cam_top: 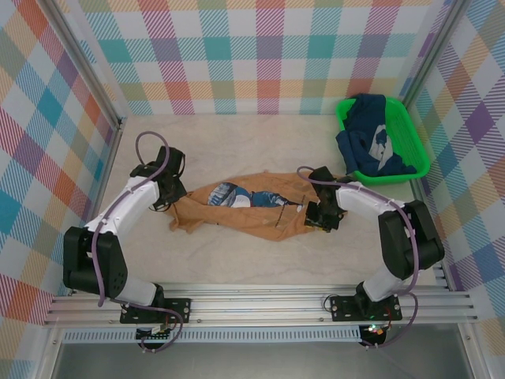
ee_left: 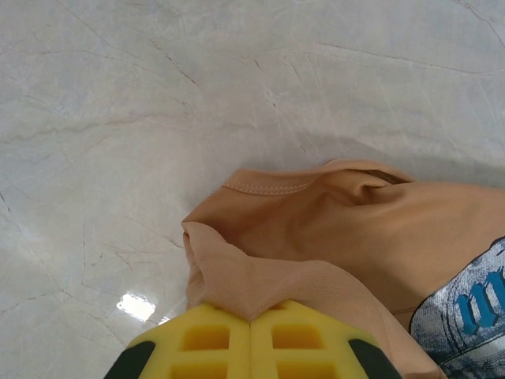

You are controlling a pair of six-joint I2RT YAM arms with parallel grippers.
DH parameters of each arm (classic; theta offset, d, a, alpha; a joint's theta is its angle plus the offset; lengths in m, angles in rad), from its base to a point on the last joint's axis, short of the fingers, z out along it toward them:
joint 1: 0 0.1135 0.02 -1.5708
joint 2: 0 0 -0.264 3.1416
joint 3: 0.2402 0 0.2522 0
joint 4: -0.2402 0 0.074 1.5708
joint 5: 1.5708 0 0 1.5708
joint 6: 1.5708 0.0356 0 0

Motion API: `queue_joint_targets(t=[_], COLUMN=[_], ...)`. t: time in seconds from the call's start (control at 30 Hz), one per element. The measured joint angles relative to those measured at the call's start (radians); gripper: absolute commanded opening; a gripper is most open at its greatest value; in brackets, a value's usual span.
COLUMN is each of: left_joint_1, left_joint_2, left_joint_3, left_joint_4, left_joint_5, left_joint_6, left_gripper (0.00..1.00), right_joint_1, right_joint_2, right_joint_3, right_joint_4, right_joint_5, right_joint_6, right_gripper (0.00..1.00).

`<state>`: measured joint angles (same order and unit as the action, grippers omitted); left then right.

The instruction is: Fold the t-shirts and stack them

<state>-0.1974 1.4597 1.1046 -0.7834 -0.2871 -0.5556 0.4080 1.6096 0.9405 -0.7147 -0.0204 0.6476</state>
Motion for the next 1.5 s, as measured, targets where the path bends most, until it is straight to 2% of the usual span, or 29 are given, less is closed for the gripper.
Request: queue_joint_targets(t=[0.2,0.33,0.43,0.73,0.87,0.9,0.93,0.97,1.07,1.1,1.2,1.3,1.33,1.37,1.4,1.47,1.5], left_joint_1=[0.003,0.013,0.024,0.051,0.051,0.051,0.055,0.059,0.092,0.101,0.109,0.106,0.105,0.105,0.105,0.105,0.106], left_joint_2=[0.010,0.030,0.050,0.161,0.204,0.215,0.233,0.251,0.318,0.331,0.311,0.191,0.144,0.083,0.035,-0.057,-0.076], left_joint_3=[0.008,0.010,0.016,0.100,0.110,0.111,0.111,0.111,0.116,0.116,0.101,0.033,0.006,-0.031,-0.061,-0.134,-0.158], left_joint_4=[0.001,0.001,0.001,0.008,0.021,0.027,0.036,0.045,0.082,0.090,0.109,0.104,0.101,0.096,0.095,0.101,0.106], left_joint_5=[-0.003,-0.006,-0.013,-0.077,-0.120,-0.130,-0.143,-0.153,-0.175,-0.180,-0.190,-0.175,-0.168,-0.155,-0.140,-0.085,-0.059], left_joint_6=[0.007,0.021,0.033,0.136,0.196,0.211,0.235,0.249,0.282,0.285,0.277,0.227,0.209,0.186,0.174,0.154,0.156], left_gripper=[0.00,0.00,0.00,0.00,0.07,0.11,0.22,0.41,0.85,0.89,0.86,0.81,0.77,0.64,0.56,0.49,0.49], right_joint_1=[0.021,0.031,0.038,0.043,0.036,0.034,0.031,0.031,0.031,0.031,0.031,0.031,0.030,0.029,0.026,0.020,0.016], right_joint_2=[0.077,0.103,0.105,0.018,-0.045,-0.047,-0.047,-0.044,-0.021,-0.008,0.024,0.039,0.039,0.039,0.039,0.039,0.039], right_joint_3=[0.023,0.055,0.065,0.049,0.025,0.025,0.025,0.025,0.028,0.033,0.060,0.088,0.092,0.096,0.097,0.097,0.097], right_joint_4=[0.001,-0.007,-0.009,-0.119,-0.164,-0.169,-0.168,-0.167,-0.167,-0.166,-0.169,-0.168,-0.167,-0.167,-0.166,-0.166,-0.165], right_joint_5=[0.002,0.005,0.018,0.136,0.159,0.159,0.158,0.151,0.134,0.129,0.117,0.117,0.117,0.117,0.117,0.117,0.117], right_joint_6=[0.010,0.024,0.034,0.028,0.021,0.018,0.017,0.016,0.011,0.010,0.002,-0.008,-0.010,-0.013,-0.014,-0.023,-0.026], right_gripper=[0.27,0.07,0.00,0.00,0.00,0.00,0.00,0.00,0.00,0.00,0.00,0.00,0.00,0.00,0.00,0.00,0.00])
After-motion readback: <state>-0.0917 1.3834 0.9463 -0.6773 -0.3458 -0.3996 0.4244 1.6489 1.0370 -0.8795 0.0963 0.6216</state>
